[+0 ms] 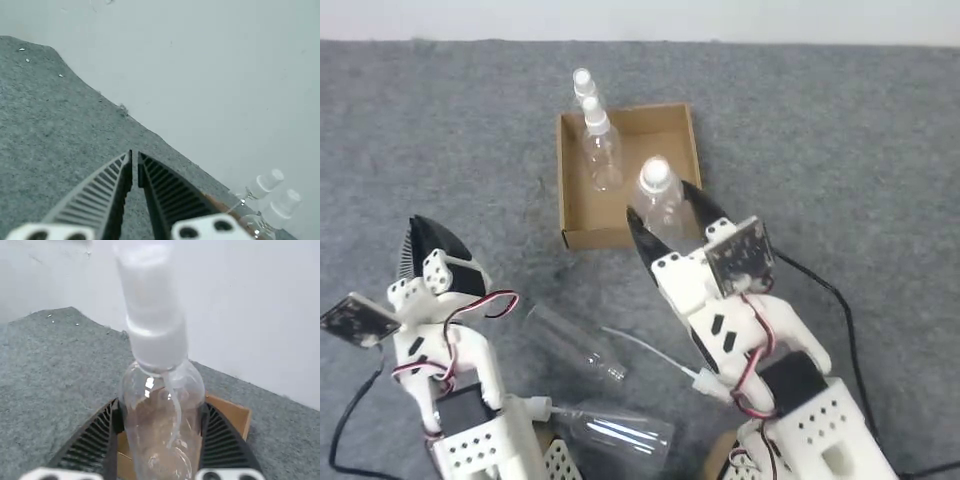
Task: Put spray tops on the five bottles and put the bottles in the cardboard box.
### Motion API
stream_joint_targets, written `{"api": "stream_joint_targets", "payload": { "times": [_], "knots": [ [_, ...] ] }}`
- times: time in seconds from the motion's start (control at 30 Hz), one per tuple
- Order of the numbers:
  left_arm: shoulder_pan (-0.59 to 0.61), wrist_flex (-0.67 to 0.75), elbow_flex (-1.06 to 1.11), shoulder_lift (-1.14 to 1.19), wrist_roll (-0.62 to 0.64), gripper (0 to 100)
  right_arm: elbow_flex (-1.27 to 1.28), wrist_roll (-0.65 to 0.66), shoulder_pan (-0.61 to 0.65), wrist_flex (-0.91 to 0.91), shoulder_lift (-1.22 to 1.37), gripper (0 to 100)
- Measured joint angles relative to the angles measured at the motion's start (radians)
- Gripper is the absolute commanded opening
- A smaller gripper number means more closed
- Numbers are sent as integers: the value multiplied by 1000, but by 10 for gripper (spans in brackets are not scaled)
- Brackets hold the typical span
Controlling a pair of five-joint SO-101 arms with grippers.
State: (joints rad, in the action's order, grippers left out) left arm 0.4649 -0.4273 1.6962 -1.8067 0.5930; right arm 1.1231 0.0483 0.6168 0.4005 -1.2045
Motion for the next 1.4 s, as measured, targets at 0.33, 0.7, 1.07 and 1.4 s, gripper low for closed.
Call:
{"api": "stream_joint_targets", "payload": {
  "times": [0.33,0.7,1.07,1.4],
  "knots": [
    [0,0,0,0,0,13,-77,-3,6,-114,245,63],
    [0,0,0,0,0,14,-84,-3,46,-348,442,62],
    [0,0,0,0,0,14,-84,-3,61,-580,641,65],
    [0,0,0,0,0,14,-84,-3,61,-720,786,63]
  ]
}}
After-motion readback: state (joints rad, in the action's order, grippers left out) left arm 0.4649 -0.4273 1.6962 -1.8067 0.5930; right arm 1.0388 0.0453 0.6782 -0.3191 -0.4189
